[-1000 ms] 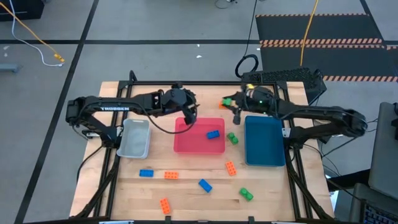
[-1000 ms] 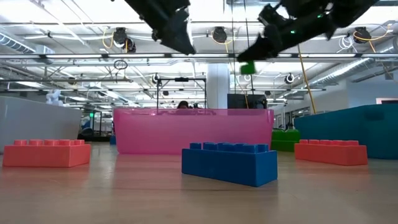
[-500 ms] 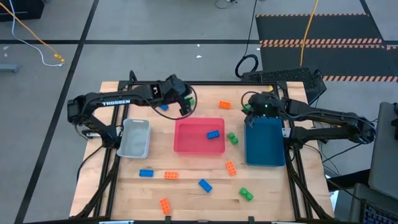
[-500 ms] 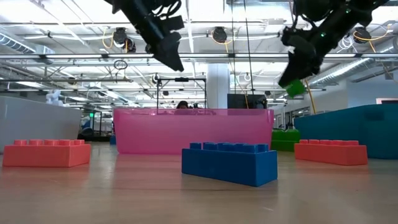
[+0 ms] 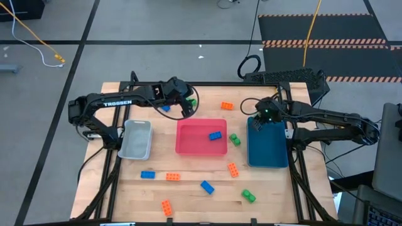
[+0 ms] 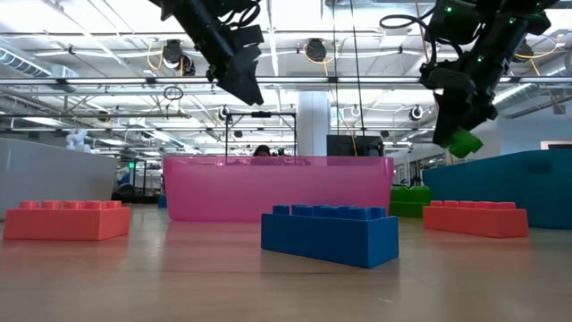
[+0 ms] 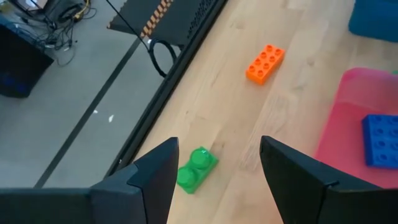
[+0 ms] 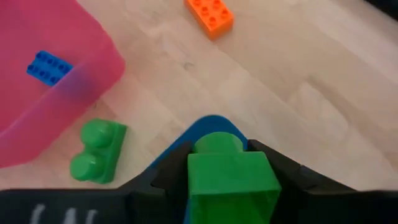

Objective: Sort & place blocks by color
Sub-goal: Put the green game piece into the blue bin, then put the blue game piece into the red bin

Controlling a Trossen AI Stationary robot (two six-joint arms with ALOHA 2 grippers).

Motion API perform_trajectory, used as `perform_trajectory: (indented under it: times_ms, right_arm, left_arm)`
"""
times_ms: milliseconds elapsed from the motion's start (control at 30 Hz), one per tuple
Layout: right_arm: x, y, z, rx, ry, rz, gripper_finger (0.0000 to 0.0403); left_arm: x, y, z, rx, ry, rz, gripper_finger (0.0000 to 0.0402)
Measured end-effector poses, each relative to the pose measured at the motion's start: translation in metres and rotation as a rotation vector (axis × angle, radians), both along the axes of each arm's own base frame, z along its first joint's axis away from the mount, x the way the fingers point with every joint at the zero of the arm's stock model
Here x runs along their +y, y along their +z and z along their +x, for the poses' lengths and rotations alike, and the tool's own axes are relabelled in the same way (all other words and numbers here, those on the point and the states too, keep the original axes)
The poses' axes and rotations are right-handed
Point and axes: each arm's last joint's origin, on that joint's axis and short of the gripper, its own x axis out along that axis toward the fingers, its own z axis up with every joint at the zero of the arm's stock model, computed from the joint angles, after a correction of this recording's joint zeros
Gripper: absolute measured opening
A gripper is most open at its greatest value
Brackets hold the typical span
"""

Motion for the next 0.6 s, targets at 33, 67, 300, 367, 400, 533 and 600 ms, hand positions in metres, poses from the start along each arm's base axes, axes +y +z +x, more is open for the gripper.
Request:
perform_trajectory:
  times_ms: [33, 67, 300, 367, 400, 533, 600]
  right_arm:
    - [0.000, 0.000, 0.000, 0.000, -0.006, 0.004, 0.0165]
    - [0.000, 0.000, 0.000, -0.003, -0.012, 0.007, 0.0170]
    - [0.000, 0.001, 0.003, -0.029, 0.030, -0.002, 0.0180]
    - [-0.002, 0.005, 0.007, -0.069, 0.065, -0.043, 0.0180]
    - [-0.003, 0.007, 0.010, -0.100, 0.087, -0.074, 0.0181]
    - [-0.009, 0.023, 0.024, -0.245, 0.175, -0.257, 0.0182]
    - [-0.012, 0.032, 0.030, -0.314, 0.223, -0.359, 0.0182]
  left_arm:
    - [0.000, 0.000, 0.000, 0.002, 0.000, 0.000, 0.0227]
    - [0.000, 0.000, 0.000, 0.007, -0.001, -0.001, 0.0227]
    - [-0.001, -0.003, -0.003, 0.044, -0.001, -0.011, 0.0227]
    - [-0.001, -0.003, -0.003, 0.050, -0.003, -0.012, 0.0227]
    - [0.000, -0.003, -0.003, 0.051, -0.001, -0.011, 0.0227]
    - [0.006, -0.003, -0.005, 0.045, 0.017, -0.004, 0.0227]
    - [0.010, -0.003, -0.007, 0.042, 0.035, -0.010, 0.0227]
